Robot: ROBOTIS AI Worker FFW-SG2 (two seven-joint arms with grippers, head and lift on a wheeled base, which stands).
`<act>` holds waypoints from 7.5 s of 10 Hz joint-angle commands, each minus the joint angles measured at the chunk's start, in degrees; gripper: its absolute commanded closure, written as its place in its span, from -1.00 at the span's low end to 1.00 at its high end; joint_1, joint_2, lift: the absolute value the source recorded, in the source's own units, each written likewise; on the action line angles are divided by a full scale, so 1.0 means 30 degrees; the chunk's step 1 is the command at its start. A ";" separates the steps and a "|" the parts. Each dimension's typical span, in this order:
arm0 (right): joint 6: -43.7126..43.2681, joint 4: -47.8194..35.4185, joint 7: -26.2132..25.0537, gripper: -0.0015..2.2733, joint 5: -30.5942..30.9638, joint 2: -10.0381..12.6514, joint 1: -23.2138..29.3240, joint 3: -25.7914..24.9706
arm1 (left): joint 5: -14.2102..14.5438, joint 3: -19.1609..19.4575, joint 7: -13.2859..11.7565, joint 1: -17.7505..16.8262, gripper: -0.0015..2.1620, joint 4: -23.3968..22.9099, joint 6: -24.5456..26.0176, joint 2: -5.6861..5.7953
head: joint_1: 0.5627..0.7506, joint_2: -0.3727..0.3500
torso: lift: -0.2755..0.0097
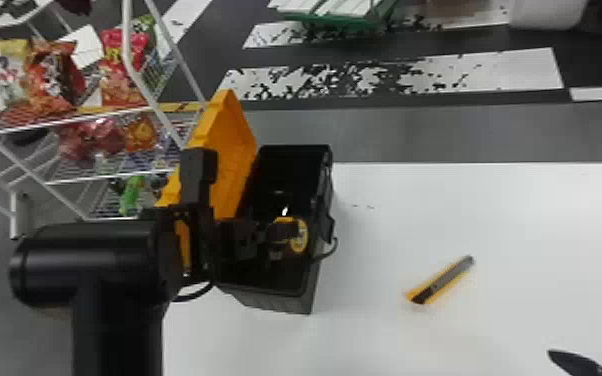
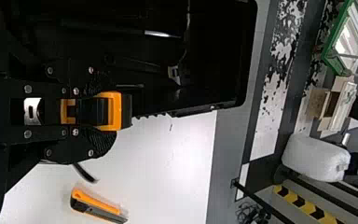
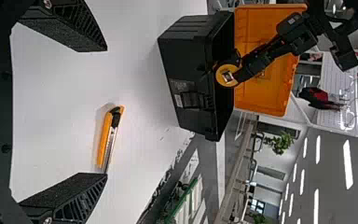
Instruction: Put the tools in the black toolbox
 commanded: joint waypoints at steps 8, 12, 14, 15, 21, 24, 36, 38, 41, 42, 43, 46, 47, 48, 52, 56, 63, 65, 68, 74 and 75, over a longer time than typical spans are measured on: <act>-0.0992 0.0290 -0.0001 -0.95 -0.0293 0.0189 0.0261 -0.0333 | -0.0260 0.0400 0.3253 0.1551 -0.98 0.0505 -0.3964 -0.0333 | 0.41 1.00 | 0.66; -0.1285 0.0437 -0.0001 -0.95 -0.0323 0.0335 0.0114 -0.0275 | 0.3227 0.0752 0.3985 0.5096 -0.97 -0.1986 -0.5370 -0.1211 | 0.41 1.00 | 0.66; -0.1695 0.0554 -0.0001 -0.95 -0.0323 0.0394 0.0114 -0.0216 | 0.4047 0.0635 0.4307 0.6532 -0.97 -0.1927 -0.7421 -0.1651 | 0.41 0.97 | 0.66; -0.1813 0.0671 -0.0001 -0.95 -0.0323 0.0394 0.0114 -0.0216 | 0.4194 0.0547 0.4395 0.7030 -0.97 -0.1839 -0.8124 -0.1739 | 0.41 0.94 | 0.66; -0.2047 0.0964 0.0029 -0.94 -0.0674 0.0569 -0.0179 -0.0187 | 0.4926 -0.0391 0.4454 0.7821 -0.97 -0.0316 -1.1698 -0.1768 | 0.41 0.85 | 0.66; -0.2574 0.0935 -0.0001 -0.94 -0.0997 0.0599 -0.0149 -0.0216 | 0.5453 -0.1006 0.4307 0.8817 -0.97 0.0182 -1.6855 -0.1885 | 0.41 0.71 | 0.66; -0.3336 0.0847 -0.0030 -0.93 -0.3985 0.1390 0.0026 -0.1447 | 0.6860 -0.3613 0.5772 1.1542 -0.97 0.5925 -3.9706 -0.1241 | 0.41 0.54 | 0.66; -0.3336 0.1081 -0.0499 -0.93 -0.5010 0.1273 -0.0237 -0.1622 | 0.7094 -0.4404 0.6036 1.1688 -0.97 0.6130 -4.0937 -0.1358 | 0.41 0.52 | 0.66; -0.2574 0.1111 -0.1553 -0.93 -0.6504 0.1009 -0.0413 -0.1710 | 0.6156 -0.5635 0.7852 1.2626 -0.97 0.6100 -4.3456 -0.1211 | 0.41 0.34 | 0.66; -0.1578 0.1169 -0.1964 -0.93 -0.6827 0.0921 -0.0472 -0.1769 | 0.5424 -0.6045 0.8731 1.2743 -0.97 0.6305 -4.3398 -0.1182 | 0.41 0.28 | 0.66; -0.0758 0.1169 -0.2257 -0.93 -0.7852 0.0921 -0.0501 -0.1915 | 0.4750 -0.6250 0.9317 1.2948 -0.97 0.6305 -4.2987 -0.1094 | 0.41 0.24 | 0.66; -0.0758 0.1199 -0.3428 -0.93 -0.8467 0.0980 -0.0472 -0.2032 | 0.4018 -0.6631 0.9581 1.3827 -0.97 0.7067 -4.2519 -0.0831 | 0.41 -0.07 | 0.66; -0.1109 0.1199 -0.3487 -0.93 -0.8643 0.0980 -0.0472 -0.2062 | 0.3344 -0.6660 0.9991 1.4354 -0.97 0.7272 -4.2577 -0.0831 | 0.41 -0.14 | 0.66; -0.1461 0.1199 -0.3487 -0.93 -0.8819 0.0980 -0.0442 -0.2062 | 0.2905 -0.6631 1.0138 1.4794 -0.97 0.7331 -4.2694 -0.0831 | 0.41 -0.15 | 0.66; -0.2574 0.1374 -0.3839 -0.93 -0.8936 0.0833 -0.0325 -0.2120 | 0.2260 -0.7012 1.1192 1.5174 -0.97 0.7770 -4.2753 -0.0860 | 0.41 -0.21 | 0.66; -0.2516 0.2371 -0.4630 -0.93 -0.9610 -0.0222 -0.0384 -0.2150 | 0.2143 -0.7334 1.2188 1.4999 -0.97 0.8034 -4.2694 -0.0889 | 0.41 -0.35 | 0.66; -0.3629 0.2253 -0.4600 -0.93 -0.9756 0.0716 -0.0179 -0.2472 | 0.2377 -0.7744 1.2218 1.4647 -0.97 0.8561 -4.2870 -0.0655 | 0.41 -0.49 | 0.66; -0.3629 0.2253 -0.4600 -0.93 -0.9698 0.0804 -0.0296 -0.2472 | 0.2524 -0.7686 1.2247 1.4588 -0.97 0.8649 -4.2870 -0.0567 | 0.41 -0.49 | 0.66; -0.3629 0.2283 -0.4600 -0.93 -0.9610 0.0862 -0.0325 -0.2413 | 0.2934 -0.7744 1.2306 1.4178 -0.96 0.8971 -4.2812 -0.0596 | 0.41 -0.44 | 0.66; -0.3629 0.2253 -0.4600 -0.93 -0.9581 0.0892 -0.0267 -0.2355 | 0.3110 -0.7686 1.2306 1.4178 -0.96 0.9118 -4.2812 -0.0567 | 0.41 -0.41 | 0.66; -0.3629 0.2253 -0.4600 -0.93 -0.9581 0.0892 -0.0237 -0.2355 | 0.3168 -0.7656 1.2306 1.4208 -0.96 0.9089 -4.2870 -0.0567 | 0.41 -0.40 | 0.66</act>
